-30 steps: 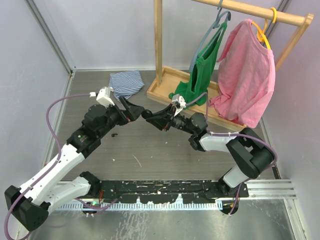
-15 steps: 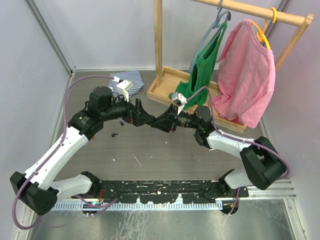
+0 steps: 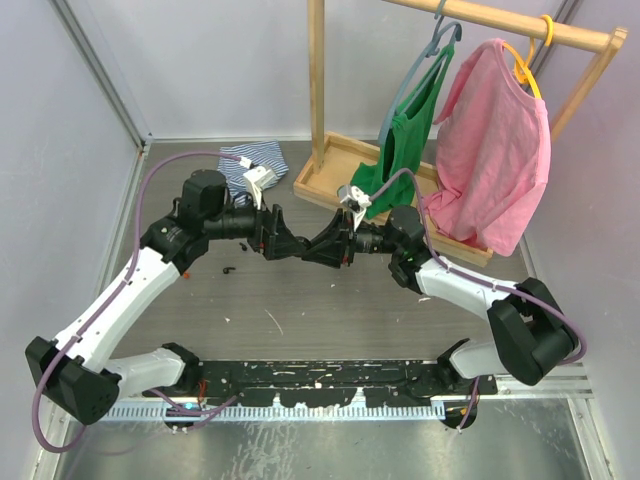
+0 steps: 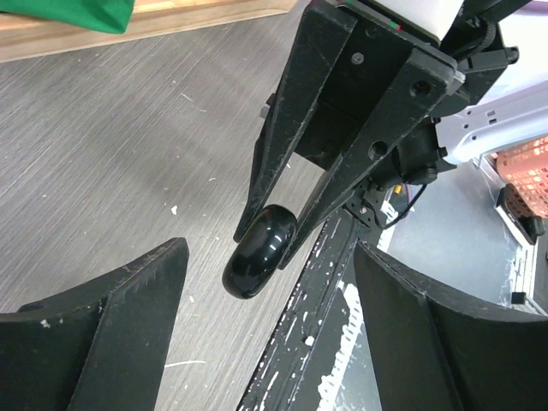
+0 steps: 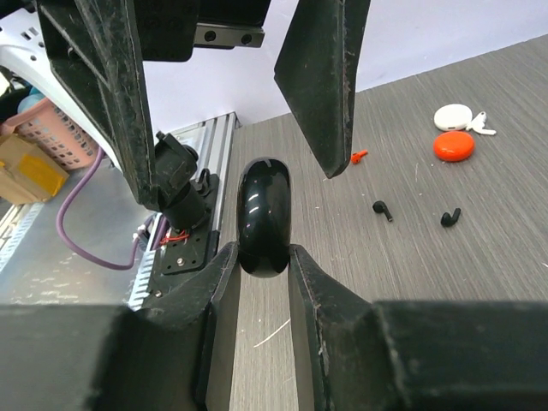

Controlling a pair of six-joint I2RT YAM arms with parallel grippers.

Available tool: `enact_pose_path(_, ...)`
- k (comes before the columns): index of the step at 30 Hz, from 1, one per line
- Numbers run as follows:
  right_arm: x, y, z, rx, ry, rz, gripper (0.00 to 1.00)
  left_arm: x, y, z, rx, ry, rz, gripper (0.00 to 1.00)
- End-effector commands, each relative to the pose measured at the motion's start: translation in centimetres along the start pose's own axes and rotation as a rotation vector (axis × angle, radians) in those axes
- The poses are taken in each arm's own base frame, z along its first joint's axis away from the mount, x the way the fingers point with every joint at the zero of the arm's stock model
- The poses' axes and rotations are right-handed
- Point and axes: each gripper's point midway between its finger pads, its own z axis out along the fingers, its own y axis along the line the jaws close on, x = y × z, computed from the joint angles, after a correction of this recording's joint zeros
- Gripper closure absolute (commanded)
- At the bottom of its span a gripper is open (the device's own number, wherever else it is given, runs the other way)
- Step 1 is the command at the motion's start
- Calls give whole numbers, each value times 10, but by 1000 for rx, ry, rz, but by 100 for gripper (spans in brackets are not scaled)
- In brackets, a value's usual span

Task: Insert the wireless bluetooth earbuds into the charging case
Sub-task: Adjust the charging case.

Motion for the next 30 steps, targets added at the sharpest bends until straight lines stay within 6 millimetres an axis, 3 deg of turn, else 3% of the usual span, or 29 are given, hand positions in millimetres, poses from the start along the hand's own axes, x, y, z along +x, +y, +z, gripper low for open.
enact_pose_path(1,-28,16,1,-57,-35,-80,97,-17,-15,-4,89,-46,69,21)
enact_pose_path(14,-27,17,3,-81,-20,-56,97,-4,-9,6,130,-7,52,31)
enact_pose_path(30,-25,16,4,-91,-13,-32,93,-2,-11,4,149,-13,58,61)
